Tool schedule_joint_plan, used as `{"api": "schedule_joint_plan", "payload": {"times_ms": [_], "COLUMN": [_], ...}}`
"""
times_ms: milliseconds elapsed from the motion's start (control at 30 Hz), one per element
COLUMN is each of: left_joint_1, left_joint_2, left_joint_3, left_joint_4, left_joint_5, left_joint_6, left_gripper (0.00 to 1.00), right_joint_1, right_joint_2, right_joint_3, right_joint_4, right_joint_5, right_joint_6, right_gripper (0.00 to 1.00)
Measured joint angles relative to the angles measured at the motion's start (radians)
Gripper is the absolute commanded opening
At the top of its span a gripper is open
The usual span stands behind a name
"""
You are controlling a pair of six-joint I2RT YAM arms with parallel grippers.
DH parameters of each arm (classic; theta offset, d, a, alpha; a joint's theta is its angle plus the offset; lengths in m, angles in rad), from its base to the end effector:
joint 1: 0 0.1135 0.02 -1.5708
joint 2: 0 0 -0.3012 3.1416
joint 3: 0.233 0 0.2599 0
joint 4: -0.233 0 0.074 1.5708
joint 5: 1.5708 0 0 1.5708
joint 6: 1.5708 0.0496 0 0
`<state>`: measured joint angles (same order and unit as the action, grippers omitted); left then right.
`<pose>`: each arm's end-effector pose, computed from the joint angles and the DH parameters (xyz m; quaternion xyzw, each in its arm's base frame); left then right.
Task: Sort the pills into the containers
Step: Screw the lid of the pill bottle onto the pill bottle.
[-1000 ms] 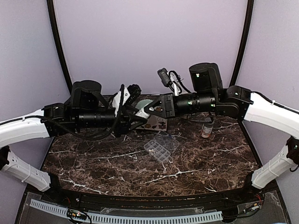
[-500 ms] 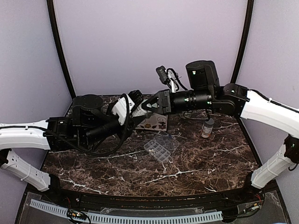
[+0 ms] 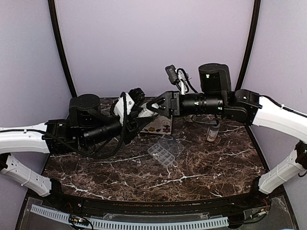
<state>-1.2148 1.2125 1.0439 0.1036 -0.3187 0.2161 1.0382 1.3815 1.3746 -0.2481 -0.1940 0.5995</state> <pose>0.1172 -0.2707 0.4044 0.3907 0.6150 -0.2216 0.6481 0.1620 0.2937 0.4366 -0.2292 0.7558 0.4968 0.3597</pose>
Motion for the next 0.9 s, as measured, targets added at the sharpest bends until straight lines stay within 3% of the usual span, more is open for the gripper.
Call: {"api": "schedule_joint_plan", "payload": {"times_ms": [233,500,733,900], "left_joint_1": [0.029,0.163,0.303,0.389], "left_joint_2": [-0.016,-0.039,-0.033,0.019], "left_joint_3": [0.000,0.000,0.002,0.021], "left_joint_4": [0.001,-0.003,-0.016,-0.001], "left_joint_5": [0.058,0.216,0.533,0.869], "left_joint_6": [-0.044,-0.148,-0.251,-0.353], "left_gripper": [0.00,0.00,0.00,0.00], "right_joint_1": [0.022,0.076,0.088,0.088], "right_joint_2": [-0.050,-0.113,-0.195,-0.239], "right_joint_3": [-0.026,-0.065,-0.140,-0.171], "right_joint_4": [0.002,-0.010,-0.006,0.012], "right_joint_5": [0.039,0.077,0.098,0.106], "right_joint_6": [-0.031,-0.132,-0.236,-0.294], "right_gripper": [0.56,0.58,0.58,0.58]}}
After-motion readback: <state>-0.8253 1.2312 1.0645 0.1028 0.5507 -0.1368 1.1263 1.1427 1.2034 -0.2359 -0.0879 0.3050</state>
